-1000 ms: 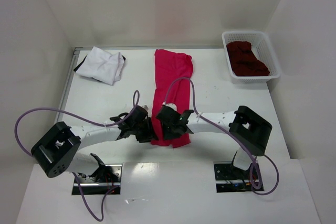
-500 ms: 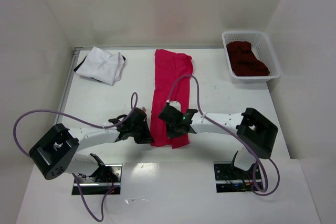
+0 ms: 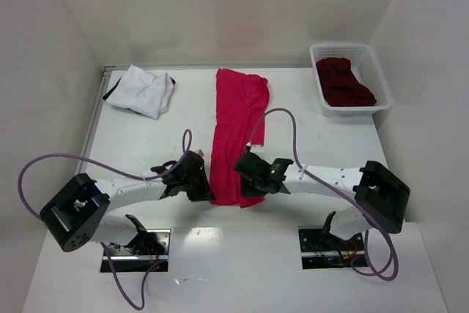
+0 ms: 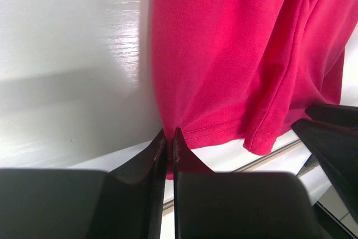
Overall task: Fold and stack the t-shirts
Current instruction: Rotate the tshirt 90 degrees
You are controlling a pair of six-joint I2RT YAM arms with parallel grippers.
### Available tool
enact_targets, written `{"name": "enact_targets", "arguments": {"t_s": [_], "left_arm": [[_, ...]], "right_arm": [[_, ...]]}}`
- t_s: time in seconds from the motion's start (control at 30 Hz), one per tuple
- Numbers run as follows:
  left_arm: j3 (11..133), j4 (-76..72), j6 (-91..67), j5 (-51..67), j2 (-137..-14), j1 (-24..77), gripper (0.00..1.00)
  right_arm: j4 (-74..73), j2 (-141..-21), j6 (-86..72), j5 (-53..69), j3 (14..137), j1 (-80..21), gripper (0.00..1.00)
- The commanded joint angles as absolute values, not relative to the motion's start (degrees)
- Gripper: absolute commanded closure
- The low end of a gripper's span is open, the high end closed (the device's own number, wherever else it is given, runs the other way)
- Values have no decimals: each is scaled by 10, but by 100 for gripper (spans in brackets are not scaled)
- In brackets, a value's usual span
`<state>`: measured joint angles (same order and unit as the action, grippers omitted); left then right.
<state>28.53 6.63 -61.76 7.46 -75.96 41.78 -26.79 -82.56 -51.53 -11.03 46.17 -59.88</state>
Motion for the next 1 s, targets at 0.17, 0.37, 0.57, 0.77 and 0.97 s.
{"name": "enact_targets", "arguments": {"t_s": [0.17,0.37,0.57,0.77,0.97], "left_arm": [[264,90,-610,72,-760,420,91],[264,84,-610,72,-766,425,96],[264,79,-610,72,-766,425,98],[264,74,-610,72,-771,425,98],[258,74,-610,72,-771,425,98]], "right_arm": [[-265,-806,-498,-106,509,-603,40],[-276,-844,-491,-94,535,-603,37],[-276,-882,-481,-88,541,-603,43],[-270,-913,-475,-88,541,-608,53],[-265,-918,-475,-88,546,-608,76]]}}
